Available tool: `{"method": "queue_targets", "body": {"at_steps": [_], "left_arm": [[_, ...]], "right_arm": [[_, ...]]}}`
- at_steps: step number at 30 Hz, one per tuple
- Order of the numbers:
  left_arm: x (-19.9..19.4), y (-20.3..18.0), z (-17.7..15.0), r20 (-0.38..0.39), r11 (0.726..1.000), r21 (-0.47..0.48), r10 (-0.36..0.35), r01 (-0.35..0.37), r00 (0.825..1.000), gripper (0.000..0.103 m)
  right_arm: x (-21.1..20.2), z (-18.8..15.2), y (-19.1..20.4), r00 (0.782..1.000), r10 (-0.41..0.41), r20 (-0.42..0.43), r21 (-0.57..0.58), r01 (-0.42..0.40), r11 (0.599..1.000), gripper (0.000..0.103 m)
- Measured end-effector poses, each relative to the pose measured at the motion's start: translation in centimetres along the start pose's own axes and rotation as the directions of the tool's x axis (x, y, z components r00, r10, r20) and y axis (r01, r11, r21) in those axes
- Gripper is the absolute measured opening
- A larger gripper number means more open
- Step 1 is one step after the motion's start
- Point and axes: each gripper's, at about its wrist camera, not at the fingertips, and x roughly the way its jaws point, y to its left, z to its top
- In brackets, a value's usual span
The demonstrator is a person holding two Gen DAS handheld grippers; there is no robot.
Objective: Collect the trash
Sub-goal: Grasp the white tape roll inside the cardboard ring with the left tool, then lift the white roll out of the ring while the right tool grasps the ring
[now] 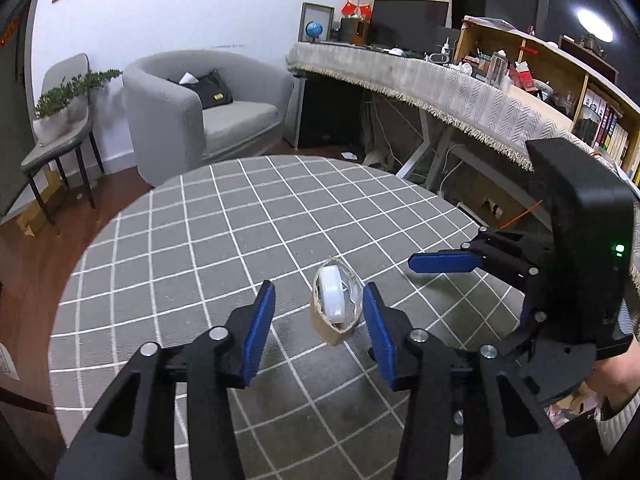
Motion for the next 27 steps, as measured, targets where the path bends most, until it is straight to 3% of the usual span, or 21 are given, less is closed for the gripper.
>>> {"method": "queue_targets", "body": {"at_steps": [6,11,20,27], "left_arm": [[1.5,0.1,0.4,-0.013,0.998,-0.042,-0.049,0.048,0.999,0.038],[2.5,-0.2,0.6,-0.029,0.998,-0.038,-0.045,0.044,0.999,0.034],[3.2,0.0,0.8,-0.033,0.996,-0.065,-0.064,0.062,0.997,0.014],[2.4,0.5,1.1,-0.008,0.995,-0.078,-0.06,0.059,0.998,0.012]], "right_arm": [[0.4,0.2,0.0,1.0,0.009,-0.01,-0.027,-0.009,1.0,0.083],[0.6,0.4,-0.1,1.0,0.009,-0.013,-0.029,-0.009,1.0,0.083],[1.8,0.8,0.2,0.999,0.018,-0.039,-0.046,-0.019,0.999,0.083],[2.6,1.3,0.6,0.998,0.023,-0.054,-0.051,-0.026,0.998,0.083]]}}
